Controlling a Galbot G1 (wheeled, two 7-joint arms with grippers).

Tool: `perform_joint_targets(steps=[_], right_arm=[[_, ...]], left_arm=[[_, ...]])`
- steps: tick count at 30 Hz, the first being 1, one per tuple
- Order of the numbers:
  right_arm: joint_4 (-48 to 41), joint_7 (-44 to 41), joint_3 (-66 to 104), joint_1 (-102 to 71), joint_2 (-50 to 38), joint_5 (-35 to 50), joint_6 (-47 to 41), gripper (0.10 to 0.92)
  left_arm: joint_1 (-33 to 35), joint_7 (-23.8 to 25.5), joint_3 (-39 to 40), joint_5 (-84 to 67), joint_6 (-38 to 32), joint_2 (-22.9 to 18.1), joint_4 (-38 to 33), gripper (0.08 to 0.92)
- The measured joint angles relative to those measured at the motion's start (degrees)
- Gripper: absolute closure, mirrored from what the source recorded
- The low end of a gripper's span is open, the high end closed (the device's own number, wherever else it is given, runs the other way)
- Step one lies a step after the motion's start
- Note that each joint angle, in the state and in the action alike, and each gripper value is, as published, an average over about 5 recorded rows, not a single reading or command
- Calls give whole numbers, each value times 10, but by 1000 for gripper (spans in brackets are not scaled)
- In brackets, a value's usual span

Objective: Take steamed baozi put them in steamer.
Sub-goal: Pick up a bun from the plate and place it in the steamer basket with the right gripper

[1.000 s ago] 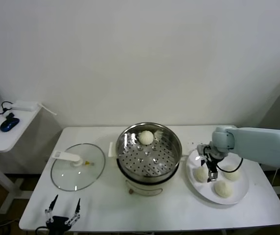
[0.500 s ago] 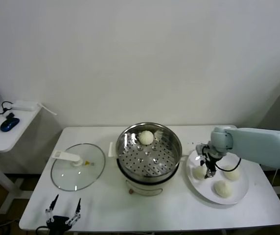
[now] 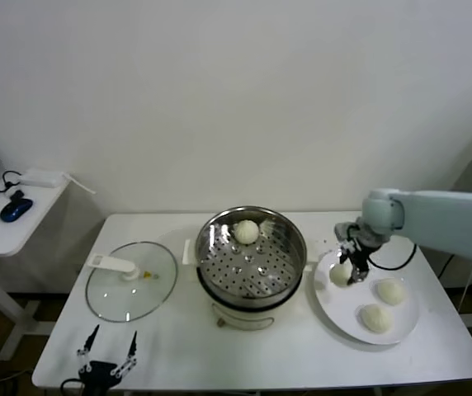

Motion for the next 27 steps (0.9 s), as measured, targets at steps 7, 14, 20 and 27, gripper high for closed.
perform_joint_targets(steps=[7,14,20,27], right_arm=[[28,-41,-32,125,30,89,-1,414],[34,-57,-17,179,76,165,-14,414],[23,-48,21,173,130,200,-36,414],[-8,-23,66,130,206,209,-61,414]], left_arm=[[4,1,5,4,1,-1,-5,177],[7,2,5,6,1,-1,-10,177],[7,3,4,7,1,0,-13,177],[6,4,5,8,2,0,-17,177]])
